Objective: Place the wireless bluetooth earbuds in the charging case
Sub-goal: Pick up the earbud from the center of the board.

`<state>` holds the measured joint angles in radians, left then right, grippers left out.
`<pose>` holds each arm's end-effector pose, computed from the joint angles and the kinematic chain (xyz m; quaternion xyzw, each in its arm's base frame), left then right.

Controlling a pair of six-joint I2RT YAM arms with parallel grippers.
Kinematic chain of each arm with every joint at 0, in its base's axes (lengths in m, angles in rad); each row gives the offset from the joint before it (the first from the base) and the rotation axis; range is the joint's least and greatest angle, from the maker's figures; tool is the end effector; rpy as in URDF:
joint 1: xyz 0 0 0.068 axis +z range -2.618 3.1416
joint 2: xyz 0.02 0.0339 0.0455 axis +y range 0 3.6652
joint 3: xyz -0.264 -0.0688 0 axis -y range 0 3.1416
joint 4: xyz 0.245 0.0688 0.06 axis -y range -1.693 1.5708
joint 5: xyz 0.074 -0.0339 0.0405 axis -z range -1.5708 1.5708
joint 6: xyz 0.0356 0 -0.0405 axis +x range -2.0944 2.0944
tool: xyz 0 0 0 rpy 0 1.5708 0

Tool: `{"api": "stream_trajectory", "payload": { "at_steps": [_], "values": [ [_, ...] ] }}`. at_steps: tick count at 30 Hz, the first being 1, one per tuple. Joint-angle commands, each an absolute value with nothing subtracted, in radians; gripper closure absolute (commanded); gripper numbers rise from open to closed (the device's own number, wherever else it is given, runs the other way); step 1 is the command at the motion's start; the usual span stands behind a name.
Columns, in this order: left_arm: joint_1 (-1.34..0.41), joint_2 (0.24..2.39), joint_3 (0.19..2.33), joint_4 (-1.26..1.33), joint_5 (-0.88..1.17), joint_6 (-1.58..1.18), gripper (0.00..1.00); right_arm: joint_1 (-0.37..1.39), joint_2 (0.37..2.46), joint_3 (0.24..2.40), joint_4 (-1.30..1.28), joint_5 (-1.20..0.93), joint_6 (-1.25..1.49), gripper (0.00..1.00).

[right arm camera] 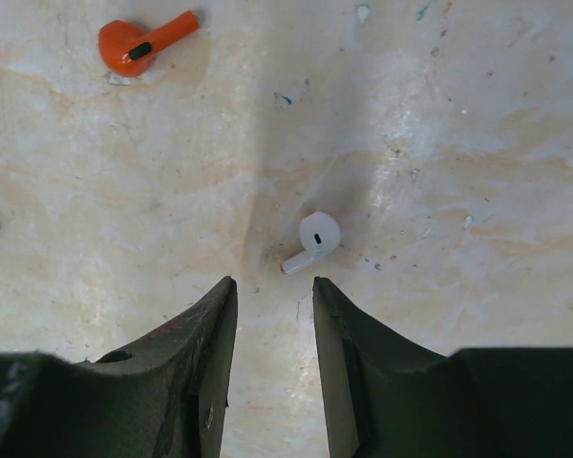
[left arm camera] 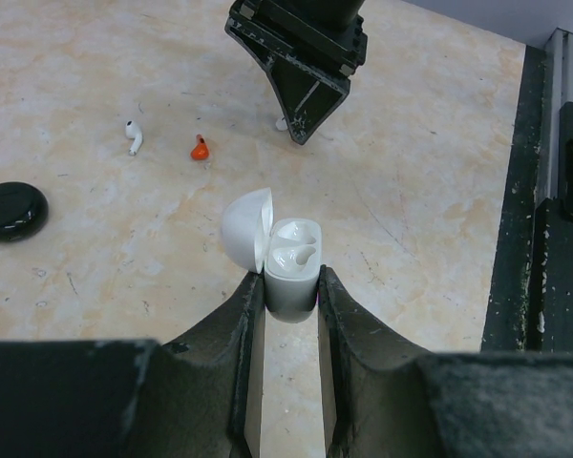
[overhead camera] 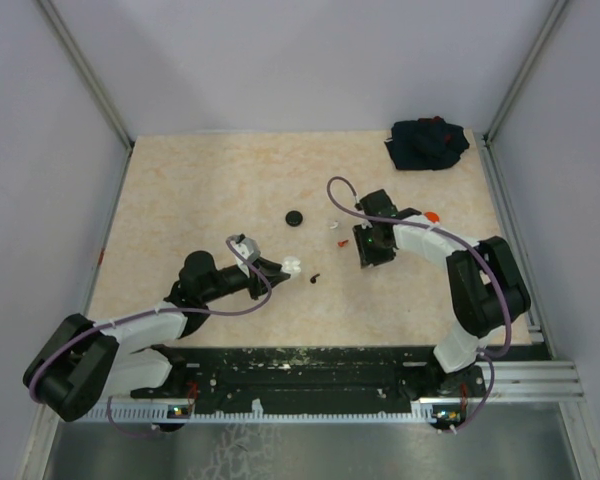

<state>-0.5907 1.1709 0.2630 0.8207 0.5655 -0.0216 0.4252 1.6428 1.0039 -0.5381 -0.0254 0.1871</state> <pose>0.1712 -0.1378 0.1914 0.3797 0.6266 -0.3917 0.5566 0.2852 0.1301 0.1777 -0.1189 0.9734 0.0708 0.1828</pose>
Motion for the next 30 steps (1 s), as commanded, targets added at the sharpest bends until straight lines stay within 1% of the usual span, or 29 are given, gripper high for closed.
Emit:
{"api": "stream_trajectory", "payload": {
  "at_steps": [1,4,13,18,30],
  "values": [
    [-0.584,1.157,0.284,0.821,0.581,-0.020,0.99,0.417,1.588,1.039,-0.532,0.053,0.184,0.63],
    [-0.584,1.157,0.286,0.821,0.585,-0.020,0.99,0.398,1.591,1.033,-0.505,0.060,0.179,0.65],
    [-0.584,1.153,0.285,0.817,0.592,-0.019,0.99,0.397,1.643,1.056,-0.461,0.064,0.142,0.67],
    [-0.584,1.150,0.285,0.815,0.594,-0.017,0.99,0.396,1.695,1.063,-0.456,0.062,0.134,0.71],
    [-0.584,1.156,0.288,0.815,0.601,-0.017,0.99,0.397,1.723,1.057,-0.463,0.048,0.118,0.71]
  ]
}}
